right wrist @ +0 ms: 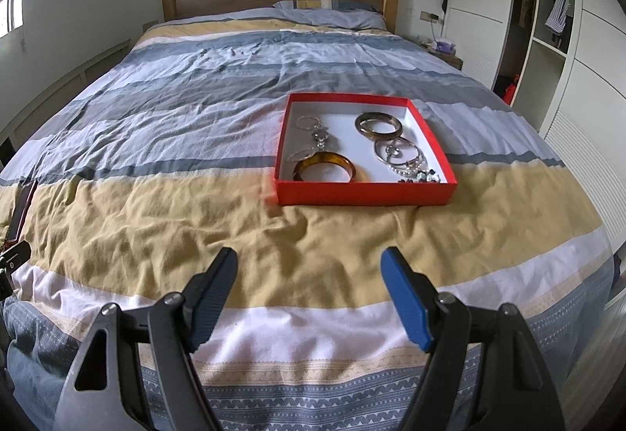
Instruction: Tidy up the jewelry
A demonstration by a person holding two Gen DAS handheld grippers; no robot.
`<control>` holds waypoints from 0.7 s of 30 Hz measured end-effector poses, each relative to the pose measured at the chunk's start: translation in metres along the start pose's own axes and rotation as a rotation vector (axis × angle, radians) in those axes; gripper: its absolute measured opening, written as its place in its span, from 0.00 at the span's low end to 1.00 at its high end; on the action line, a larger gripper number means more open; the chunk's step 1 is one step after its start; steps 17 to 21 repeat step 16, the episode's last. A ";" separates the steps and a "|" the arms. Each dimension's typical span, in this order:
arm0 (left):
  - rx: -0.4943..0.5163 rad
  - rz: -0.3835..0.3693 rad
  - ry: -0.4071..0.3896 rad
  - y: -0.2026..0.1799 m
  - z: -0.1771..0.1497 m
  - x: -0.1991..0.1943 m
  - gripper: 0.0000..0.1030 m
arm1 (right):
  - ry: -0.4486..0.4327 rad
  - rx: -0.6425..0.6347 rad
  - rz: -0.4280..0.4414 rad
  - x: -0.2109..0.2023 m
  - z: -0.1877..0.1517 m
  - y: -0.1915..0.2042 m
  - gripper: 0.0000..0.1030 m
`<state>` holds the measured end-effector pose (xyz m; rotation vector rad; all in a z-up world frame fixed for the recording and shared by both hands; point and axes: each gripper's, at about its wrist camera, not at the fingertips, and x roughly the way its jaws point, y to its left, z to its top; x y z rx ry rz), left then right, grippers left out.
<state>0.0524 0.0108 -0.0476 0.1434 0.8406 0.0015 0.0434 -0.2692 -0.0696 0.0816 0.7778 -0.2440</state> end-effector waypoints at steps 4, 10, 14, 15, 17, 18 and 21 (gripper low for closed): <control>0.000 -0.002 -0.002 0.001 0.000 0.000 0.99 | 0.000 0.001 0.001 0.000 0.000 0.000 0.72; 0.008 0.004 -0.006 0.002 0.001 -0.001 0.99 | 0.002 0.000 0.000 0.001 0.000 0.000 0.72; 0.001 0.009 -0.009 0.001 0.000 -0.001 0.99 | 0.001 -0.001 0.001 0.000 0.000 0.000 0.72; 0.001 0.011 -0.010 0.001 0.000 -0.001 0.99 | 0.002 -0.001 0.001 0.001 0.000 0.001 0.72; 0.001 0.014 -0.013 0.001 0.000 -0.002 0.99 | 0.003 -0.002 0.002 0.001 0.000 0.000 0.72; 0.001 0.014 -0.013 0.001 0.000 -0.002 0.99 | 0.003 -0.002 0.002 0.001 0.000 0.000 0.72; 0.001 0.014 -0.013 0.001 0.000 -0.002 0.99 | 0.003 -0.002 0.002 0.001 0.000 0.000 0.72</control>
